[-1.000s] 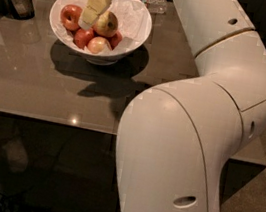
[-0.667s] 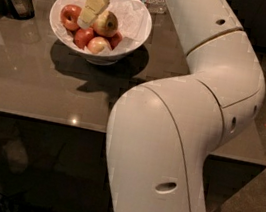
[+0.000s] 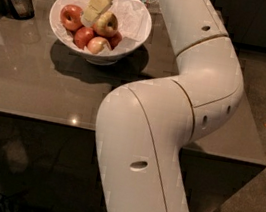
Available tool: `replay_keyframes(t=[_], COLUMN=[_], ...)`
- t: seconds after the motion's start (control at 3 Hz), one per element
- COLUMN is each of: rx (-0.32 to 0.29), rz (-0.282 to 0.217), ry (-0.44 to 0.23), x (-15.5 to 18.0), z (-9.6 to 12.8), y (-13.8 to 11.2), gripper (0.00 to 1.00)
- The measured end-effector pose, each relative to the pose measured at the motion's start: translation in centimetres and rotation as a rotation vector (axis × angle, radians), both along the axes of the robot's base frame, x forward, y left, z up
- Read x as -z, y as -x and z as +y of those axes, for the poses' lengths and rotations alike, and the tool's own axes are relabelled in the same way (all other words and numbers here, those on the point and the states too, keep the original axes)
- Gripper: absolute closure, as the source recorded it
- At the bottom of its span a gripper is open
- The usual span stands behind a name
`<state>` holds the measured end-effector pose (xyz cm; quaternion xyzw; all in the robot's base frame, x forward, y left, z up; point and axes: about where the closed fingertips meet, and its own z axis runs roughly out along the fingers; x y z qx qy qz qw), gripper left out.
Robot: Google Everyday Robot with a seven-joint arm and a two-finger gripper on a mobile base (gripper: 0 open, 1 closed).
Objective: Pick apple from white bowl
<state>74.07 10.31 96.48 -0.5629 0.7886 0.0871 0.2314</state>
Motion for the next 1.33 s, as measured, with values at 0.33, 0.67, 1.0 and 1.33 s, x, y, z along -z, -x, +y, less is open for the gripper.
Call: replay_keyframes(t=[0.33,0.67,1.0,1.33], rx=[0.056,0.094,0.106,0.104], rz=[0.031,0.066,0.111,0.134], ry=[-0.012,-0.021,-0.048,-0.065], x=[1.5,3.2,4.7,5.6], z=[-0.7,-1.0,-0.7,-0.1], y=[-1.2,-1.9,-2.1,-2.2], gripper=[0.0,0.0,0.0,0.0])
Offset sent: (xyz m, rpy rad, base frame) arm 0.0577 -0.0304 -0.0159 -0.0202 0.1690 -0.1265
